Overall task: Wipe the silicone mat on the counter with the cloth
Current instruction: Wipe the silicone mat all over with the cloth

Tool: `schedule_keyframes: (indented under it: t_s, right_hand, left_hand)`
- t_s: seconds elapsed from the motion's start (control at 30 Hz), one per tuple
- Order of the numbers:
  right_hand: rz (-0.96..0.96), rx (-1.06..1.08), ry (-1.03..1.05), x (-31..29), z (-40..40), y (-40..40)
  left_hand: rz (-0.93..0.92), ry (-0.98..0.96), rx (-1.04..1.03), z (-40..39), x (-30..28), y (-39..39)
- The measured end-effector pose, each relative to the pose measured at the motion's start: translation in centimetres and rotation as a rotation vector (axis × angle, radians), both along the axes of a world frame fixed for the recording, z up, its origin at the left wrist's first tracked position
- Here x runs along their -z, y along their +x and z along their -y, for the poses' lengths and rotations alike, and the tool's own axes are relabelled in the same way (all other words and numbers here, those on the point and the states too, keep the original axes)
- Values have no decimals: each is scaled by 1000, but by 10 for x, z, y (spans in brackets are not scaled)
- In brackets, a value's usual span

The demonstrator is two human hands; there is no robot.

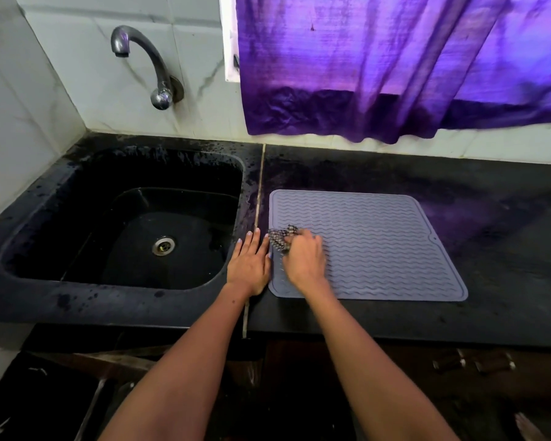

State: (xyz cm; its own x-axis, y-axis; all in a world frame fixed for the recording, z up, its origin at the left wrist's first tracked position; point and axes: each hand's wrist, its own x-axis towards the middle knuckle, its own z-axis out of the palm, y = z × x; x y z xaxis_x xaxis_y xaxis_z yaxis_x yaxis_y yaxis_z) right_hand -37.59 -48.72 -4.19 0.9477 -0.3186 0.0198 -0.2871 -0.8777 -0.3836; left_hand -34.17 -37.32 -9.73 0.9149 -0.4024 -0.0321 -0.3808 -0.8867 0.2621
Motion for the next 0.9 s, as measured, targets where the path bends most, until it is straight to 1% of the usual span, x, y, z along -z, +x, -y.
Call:
schedule_keyframes:
  t_s: [0.13, 0.2, 0.37, 0.4, 0.47, 0.5, 0.53, 0.57, 0.6, 0.63, 0.67, 0.73, 0.83, 0.9]
  right_hand:
    - [-53, -126, -243, 18, -26, -19]
    - [-78, -159, -300, 21, -26, -20]
    - [-143, -223, -114, 3, -7, -3]
    - [-141, -208, -20, -3, -1, 1]
    - [-164, -76, 288, -16, 10, 5]
    - [-156, 7, 394, -19, 15, 5]
    - [-121, 70, 420, -21, 18, 3]
    - [-84, 94, 339, -21, 17, 0]
    - [-58, 88, 201, -19, 13, -6]
    - [-22, 55, 72, -15, 8, -13]
    - [12, 12, -3, -10, 2, -22]
    - [21, -61, -91, 3, -10, -36]
    - [-30, -158, -278, 22, -19, -47]
    - [-31, -193, -310, 26, -16, -47]
  left_hand:
    - [8, 33, 24, -2, 2, -2]
    - [3, 29, 28, -3, 3, -1]
    - [-9, 35, 24, -2, 0, -3]
    - [-12, 27, 19, -2, 0, -4]
    - [-30, 9, 6, -2, -1, -7]
    - [-38, 8, -1, -2, -1, -8]
    - [-43, 11, -12, -1, -1, -10]
    - [-45, 16, -27, 0, -1, -12]
    - [-48, 18, -44, 1, -1, -13]
    - [-51, 19, -63, 4, -1, -14]
    - [-52, 20, -82, 6, -1, -16]
    - [-49, 38, -120, 11, 1, -22]
    - [-26, 81, -164, 14, 4, -27]
    - [-26, 84, -192, 17, 6, -28]
